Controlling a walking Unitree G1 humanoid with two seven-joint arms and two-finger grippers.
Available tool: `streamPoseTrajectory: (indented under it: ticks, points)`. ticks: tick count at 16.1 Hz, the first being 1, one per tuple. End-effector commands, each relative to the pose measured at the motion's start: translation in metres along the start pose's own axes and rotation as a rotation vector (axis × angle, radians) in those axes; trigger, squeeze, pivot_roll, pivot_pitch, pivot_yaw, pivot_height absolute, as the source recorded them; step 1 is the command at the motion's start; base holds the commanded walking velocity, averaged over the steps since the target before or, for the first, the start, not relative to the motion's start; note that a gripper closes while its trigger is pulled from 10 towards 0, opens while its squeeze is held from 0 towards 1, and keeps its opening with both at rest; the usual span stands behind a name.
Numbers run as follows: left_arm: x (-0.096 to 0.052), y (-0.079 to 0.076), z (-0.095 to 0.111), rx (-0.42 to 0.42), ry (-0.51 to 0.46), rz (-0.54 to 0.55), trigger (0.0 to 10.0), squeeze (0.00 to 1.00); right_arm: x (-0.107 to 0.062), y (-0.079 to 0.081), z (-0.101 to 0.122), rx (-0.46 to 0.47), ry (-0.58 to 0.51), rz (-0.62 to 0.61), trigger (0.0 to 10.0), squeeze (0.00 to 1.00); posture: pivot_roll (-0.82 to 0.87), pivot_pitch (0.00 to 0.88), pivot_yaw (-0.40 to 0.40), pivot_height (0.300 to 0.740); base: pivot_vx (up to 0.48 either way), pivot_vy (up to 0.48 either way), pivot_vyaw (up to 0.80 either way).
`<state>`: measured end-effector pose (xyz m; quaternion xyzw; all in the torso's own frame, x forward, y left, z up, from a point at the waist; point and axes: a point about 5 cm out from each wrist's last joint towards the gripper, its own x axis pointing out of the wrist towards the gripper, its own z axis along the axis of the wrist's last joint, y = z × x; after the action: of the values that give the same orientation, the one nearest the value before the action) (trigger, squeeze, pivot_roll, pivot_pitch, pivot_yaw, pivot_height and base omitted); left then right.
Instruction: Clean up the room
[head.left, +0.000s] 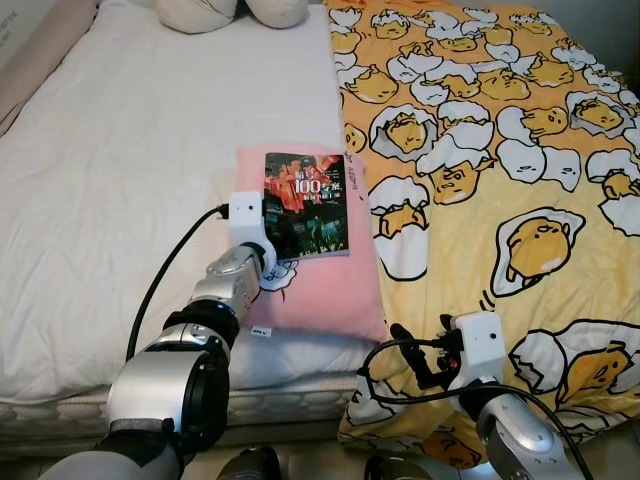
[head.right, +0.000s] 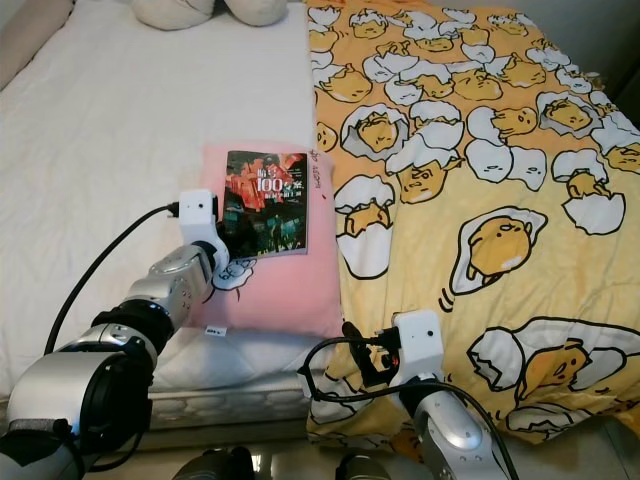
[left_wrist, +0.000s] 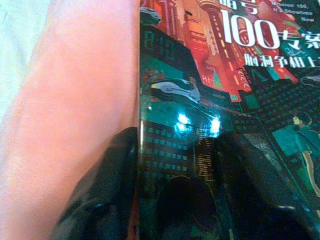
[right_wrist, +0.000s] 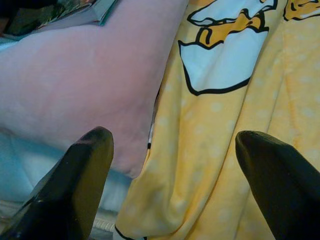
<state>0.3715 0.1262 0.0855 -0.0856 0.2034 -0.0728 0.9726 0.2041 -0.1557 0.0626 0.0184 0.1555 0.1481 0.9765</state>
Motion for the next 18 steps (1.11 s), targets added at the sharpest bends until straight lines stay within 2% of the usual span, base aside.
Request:
streamPoseTrajectory:
  ticks: [1, 3, 4, 6, 8, 9, 10, 13, 17, 18]
  points:
    - [-0.007, 0.006, -0.044, 0.024, 0.177, 0.019, 0.0, 0.0, 0.0, -0.003, -0.003, -0.011, 0.018, -0.004, 10.0, 0.0, -0.19, 0.106, 0.002, 0.74, 0.0, 0.0, 0.0]
    - [-0.008, 0.009, -0.046, 0.224, 0.19, 0.033, 0.0, 0.0, 0.001, -0.003, -0.003, -0.013, 0.019, -0.002, 10.0, 0.0, -0.19, 0.095, 0.001, 0.74, 0.0, 0.0, 0.0]
    - [-0.008, 0.008, -0.045, 0.288, 0.182, 0.025, 0.0, 0.0, 0.003, -0.003, -0.003, -0.014, 0.018, 0.002, 10.0, 0.0, -0.18, 0.086, 0.001, 0.74, 0.0, 0.0, 0.0]
    - [-0.007, 0.008, -0.039, 0.261, 0.15, 0.023, 0.0, 0.0, 0.006, -0.003, -0.003, -0.015, 0.017, 0.004, 10.0, 0.0, -0.17, 0.075, 0.003, 0.74, 0.0, 0.0, 0.0]
    - [-0.006, 0.009, -0.031, 0.173, 0.111, 0.016, 0.0, 0.0, 0.011, -0.004, -0.001, -0.015, 0.009, 0.004, 10.0, 0.0, -0.16, 0.063, 0.001, 0.74, 0.0, 0.0, 0.0]
    - [-0.005, 0.01, -0.029, 0.158, 0.101, 0.015, 0.0, 0.0, 0.012, -0.004, 0.0, -0.016, 0.006, 0.005, 10.0, 0.0, -0.16, 0.063, 0.001, 0.74, 0.0, 0.0, 0.0]
    - [-0.005, 0.01, -0.019, 0.104, 0.047, -0.012, 0.0, 0.0, 0.02, -0.003, 0.003, -0.015, -0.01, 0.009, 10.0, 0.0, -0.14, 0.042, 0.003, 0.74, 0.0, 0.0, 0.0]
    - [-0.003, 0.001, 0.0, 0.111, -0.059, -0.086, 0.0, 0.0, 0.033, -0.002, 0.009, -0.014, -0.037, 0.02, 10.0, 0.0, -0.1, 0.013, 0.001, 0.74, 0.0, 0.0, 0.0]
    - [-0.007, -0.007, 0.049, 0.143, -0.289, -0.16, 0.0, 0.0, 0.058, -0.002, 0.023, -0.02, -0.094, 0.029, 10.0, 0.0, -0.05, 0.0, 0.016, 0.74, 0.0, 0.0, 0.0]
    - [-0.008, -0.007, 0.054, 0.157, -0.312, -0.168, 0.0, 0.0, 0.06, -0.002, 0.025, -0.02, -0.098, 0.028, 10.0, 0.0, -0.05, 0.0, 0.016, 0.74, 0.0, 0.0, 0.0]
